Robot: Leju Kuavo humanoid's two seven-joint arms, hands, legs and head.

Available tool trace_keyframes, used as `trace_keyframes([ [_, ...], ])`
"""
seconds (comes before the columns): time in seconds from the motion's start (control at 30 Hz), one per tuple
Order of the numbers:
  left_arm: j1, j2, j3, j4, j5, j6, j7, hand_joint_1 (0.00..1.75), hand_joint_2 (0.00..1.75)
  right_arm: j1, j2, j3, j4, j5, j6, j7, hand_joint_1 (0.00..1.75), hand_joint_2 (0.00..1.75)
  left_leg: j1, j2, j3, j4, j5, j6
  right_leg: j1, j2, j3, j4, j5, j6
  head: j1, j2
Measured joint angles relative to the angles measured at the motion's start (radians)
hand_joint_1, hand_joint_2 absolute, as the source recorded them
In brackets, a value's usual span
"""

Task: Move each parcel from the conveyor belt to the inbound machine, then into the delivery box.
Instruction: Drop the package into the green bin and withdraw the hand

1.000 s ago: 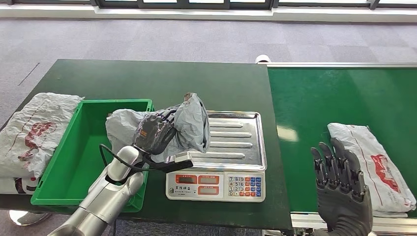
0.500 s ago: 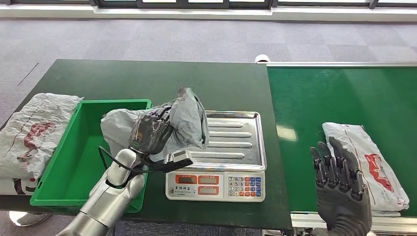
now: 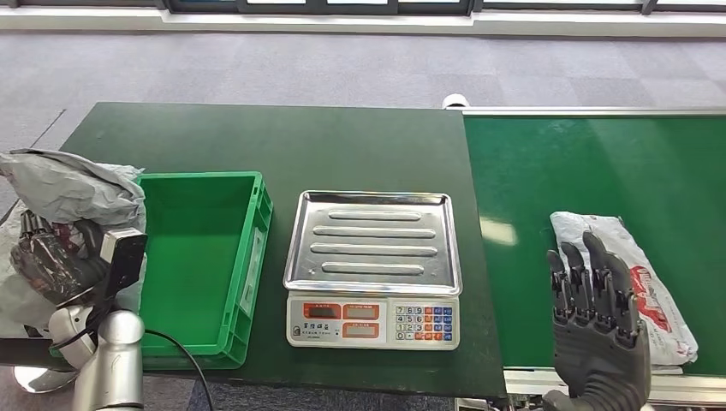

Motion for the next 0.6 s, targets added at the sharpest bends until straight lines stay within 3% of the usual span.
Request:
trace_keyframes([
  [0.3, 0.049, -0.007, 0.015, -0.052, 0.023, 0.0, -0.005, 1.75, 1.75, 0.0, 0.0, 0.0, 0.0, -0.007, 0.007, -0.014, 0.0, 1.75, 0.0, -0.002, 0.0, 0.001, 0.0, 0.0, -0.001, -0.001, 0.0, 0.0, 0.0, 0.0, 0.0, 0.0],
  [0.5, 0.059, 0.0, -0.003, -0.04, -0.013, -0.04, 0.103, 1.75, 1.75, -0.004, 0.0, 0.0, 0.0, -0.004, 0.01, -0.005, 0.0, 1.75, 0.0, -0.001, 0.0, 0.001, 0.0, 0.0, -0.001, -0.001, 0.0, 0.0, 0.0, 0.0, 0.0, 0.0],
  [0.6, 0.063, 0.004, -0.033, -0.03, 0.02, -0.099, 0.111, 1.75, 1.75, -0.005, 0.0, 0.0, 0.0, -0.003, 0.012, 0.0, 0.0, 1.75, 0.0, -0.002, 0.0, 0.001, 0.0, 0.0, -0.001, -0.001, 0.0, 0.0, 0.0, 0.0, 0.0, 0.0],
])
